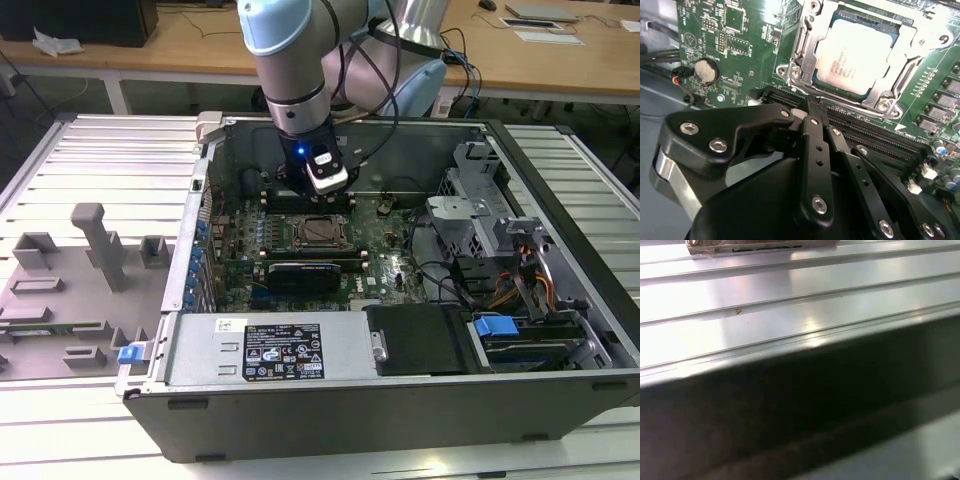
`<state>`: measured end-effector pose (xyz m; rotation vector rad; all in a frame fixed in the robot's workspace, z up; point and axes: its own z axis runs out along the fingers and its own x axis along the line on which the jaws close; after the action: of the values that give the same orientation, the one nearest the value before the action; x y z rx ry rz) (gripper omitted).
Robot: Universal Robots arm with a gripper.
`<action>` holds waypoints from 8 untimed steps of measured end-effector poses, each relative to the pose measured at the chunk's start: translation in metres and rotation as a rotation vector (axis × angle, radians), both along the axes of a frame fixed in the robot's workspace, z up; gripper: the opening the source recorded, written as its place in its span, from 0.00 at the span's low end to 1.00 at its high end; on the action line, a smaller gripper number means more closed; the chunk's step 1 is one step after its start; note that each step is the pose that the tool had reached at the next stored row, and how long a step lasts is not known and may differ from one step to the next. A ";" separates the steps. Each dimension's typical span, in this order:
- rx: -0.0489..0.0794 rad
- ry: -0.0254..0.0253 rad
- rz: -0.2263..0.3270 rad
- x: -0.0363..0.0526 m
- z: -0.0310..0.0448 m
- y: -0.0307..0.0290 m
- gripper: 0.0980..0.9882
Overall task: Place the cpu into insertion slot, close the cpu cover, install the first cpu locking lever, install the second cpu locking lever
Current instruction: 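Install the first cpu locking lever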
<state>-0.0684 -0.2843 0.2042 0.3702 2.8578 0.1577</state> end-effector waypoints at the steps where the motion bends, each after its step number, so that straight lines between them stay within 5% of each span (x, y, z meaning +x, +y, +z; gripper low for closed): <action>1: 0.000 0.0000 0.000 0.0000 0.0016 0.0000 0.01; 8: 0.000 0.0000 0.000 0.0007 0.0007 -0.0063 0.01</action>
<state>-0.0677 -0.2906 0.2049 0.3701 2.8578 0.1578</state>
